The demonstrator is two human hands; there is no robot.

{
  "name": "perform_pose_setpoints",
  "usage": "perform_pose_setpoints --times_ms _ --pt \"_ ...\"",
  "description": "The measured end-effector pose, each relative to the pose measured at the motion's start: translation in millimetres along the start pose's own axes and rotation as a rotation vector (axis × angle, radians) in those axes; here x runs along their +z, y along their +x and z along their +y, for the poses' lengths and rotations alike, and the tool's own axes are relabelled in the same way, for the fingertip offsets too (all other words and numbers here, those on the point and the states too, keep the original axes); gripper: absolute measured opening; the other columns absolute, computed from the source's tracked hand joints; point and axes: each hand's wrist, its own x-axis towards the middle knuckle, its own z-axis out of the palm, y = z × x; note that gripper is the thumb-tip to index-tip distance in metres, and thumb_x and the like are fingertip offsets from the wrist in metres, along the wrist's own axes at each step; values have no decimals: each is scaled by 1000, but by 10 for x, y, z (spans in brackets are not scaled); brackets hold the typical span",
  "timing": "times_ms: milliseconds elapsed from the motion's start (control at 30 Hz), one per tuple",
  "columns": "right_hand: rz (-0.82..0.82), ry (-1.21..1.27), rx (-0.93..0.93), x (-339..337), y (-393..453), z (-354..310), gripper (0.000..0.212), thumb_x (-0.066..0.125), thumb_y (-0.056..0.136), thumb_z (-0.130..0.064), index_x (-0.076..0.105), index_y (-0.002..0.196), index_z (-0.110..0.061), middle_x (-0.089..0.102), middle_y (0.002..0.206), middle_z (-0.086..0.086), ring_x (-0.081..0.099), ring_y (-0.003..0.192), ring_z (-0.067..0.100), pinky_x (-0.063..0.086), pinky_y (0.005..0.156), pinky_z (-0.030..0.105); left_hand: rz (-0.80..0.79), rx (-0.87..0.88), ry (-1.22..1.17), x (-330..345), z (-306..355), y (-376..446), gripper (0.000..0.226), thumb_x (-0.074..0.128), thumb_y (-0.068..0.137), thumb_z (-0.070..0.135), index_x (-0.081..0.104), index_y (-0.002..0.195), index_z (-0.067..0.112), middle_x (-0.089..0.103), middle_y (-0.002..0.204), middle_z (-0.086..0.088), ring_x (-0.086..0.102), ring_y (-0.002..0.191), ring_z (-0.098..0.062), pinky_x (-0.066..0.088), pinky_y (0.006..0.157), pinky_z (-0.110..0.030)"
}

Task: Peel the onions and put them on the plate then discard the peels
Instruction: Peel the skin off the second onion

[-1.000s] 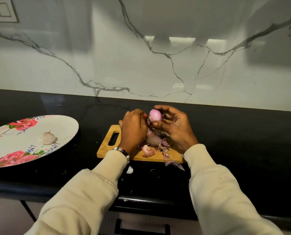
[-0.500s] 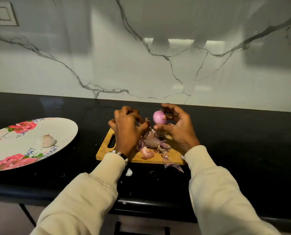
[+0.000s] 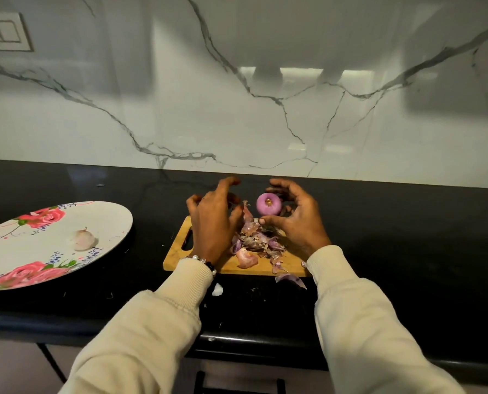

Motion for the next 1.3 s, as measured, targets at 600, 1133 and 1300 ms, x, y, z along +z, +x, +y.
perform_pose_setpoints --times_ms 600,1133,1300 --pt "98 4 84 -40 -431 -191 49 89 64 -4 70 107 -19 71 103 -3 67 98 9 54 78 14 -218 29 -130 -100 250 -215 22 63 91 37 72 111 33 70 108 11 51 111 -12 24 92 -38" --pt "13 -192 92 -34 -441 -160 56 87 65 2 68 106 -31 65 118 1 62 105 13 55 91 26 -167 -43 -55 -123 186 -226 57 61 90 6 50 137 37 47 141 8 34 132 -14 26 104 -43" --pt "147 74 162 65 -502 -282 52 83 70 5 68 106 -29 69 114 0 66 108 18 59 89 39 -233 -91 -133 -402 95 -209 51 60 92 23 48 138 40 73 102 9 62 108 -11 28 108 -46"
